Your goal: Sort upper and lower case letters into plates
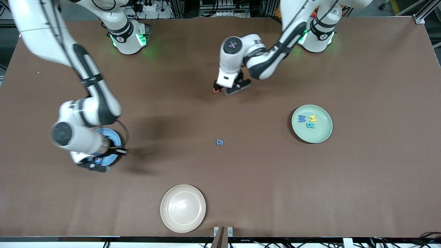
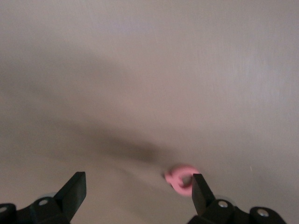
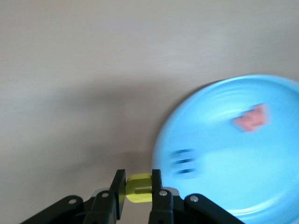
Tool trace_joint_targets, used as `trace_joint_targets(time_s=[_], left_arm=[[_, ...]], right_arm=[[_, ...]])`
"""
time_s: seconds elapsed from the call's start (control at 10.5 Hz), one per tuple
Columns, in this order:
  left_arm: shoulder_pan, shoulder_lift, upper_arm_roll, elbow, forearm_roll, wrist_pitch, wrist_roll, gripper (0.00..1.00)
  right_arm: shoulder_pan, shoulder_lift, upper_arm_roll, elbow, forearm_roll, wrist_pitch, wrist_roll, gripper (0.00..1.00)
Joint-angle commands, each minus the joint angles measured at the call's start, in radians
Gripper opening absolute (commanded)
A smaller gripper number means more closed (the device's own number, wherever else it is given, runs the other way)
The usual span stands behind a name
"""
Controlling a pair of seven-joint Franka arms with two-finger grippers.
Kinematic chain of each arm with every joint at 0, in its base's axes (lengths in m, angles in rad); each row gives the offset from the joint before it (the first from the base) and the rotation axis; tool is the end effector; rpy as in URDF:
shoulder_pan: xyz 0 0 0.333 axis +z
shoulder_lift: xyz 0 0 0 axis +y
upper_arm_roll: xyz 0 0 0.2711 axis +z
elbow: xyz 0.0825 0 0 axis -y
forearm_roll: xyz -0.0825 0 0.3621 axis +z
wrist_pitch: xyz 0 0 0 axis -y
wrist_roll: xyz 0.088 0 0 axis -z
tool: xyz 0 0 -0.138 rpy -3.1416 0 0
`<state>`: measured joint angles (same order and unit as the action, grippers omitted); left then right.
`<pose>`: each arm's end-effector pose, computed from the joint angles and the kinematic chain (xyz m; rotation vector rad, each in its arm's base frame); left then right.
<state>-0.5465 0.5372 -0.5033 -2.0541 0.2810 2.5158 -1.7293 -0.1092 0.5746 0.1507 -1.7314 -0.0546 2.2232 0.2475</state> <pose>0.2706 -0.4904 0.1504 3.0106 0.7865 -0.1273 0.6173 0.0193 0.1927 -3.0956 0.2980 0.1255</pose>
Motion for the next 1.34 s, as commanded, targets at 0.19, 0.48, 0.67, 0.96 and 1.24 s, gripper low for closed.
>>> trace_joint_targets(time_s=[0.19,0.48,0.67,0.96,1.24], left_arm=[[-0.163,0.165,0.138,0.192,0.058,0.003,-0.153,1.00],[-0.188,0.170,0.158,0.200,0.057,0.003,-0.153,0.94],[-0.188,0.167,0.158,0.200,0.055,0.002,-0.154,0.87],[-0.188,0.165,0.157,0.196,0.055,-0.003,-0.154,0.59],[-0.188,0.165,0.157,0.195,0.050,-0.005,-0.154,0.52]], right_arm=[[-0.170,0.002,0.021,-0.017,-0.041,-0.037,-0.232,0.38],[-0.168,0.001,0.021,-0.016,-0.041,-0.076,-0.221,1.00],[-0.152,0.001,0.023,-0.011,-0.041,-0.073,-0.218,1.00],[-0.103,0.001,0.023,-0.003,-0.037,-0.065,-0.171,1.00],[-0.040,0.002,0.024,0.006,-0.036,-0.065,-0.065,1.00]])
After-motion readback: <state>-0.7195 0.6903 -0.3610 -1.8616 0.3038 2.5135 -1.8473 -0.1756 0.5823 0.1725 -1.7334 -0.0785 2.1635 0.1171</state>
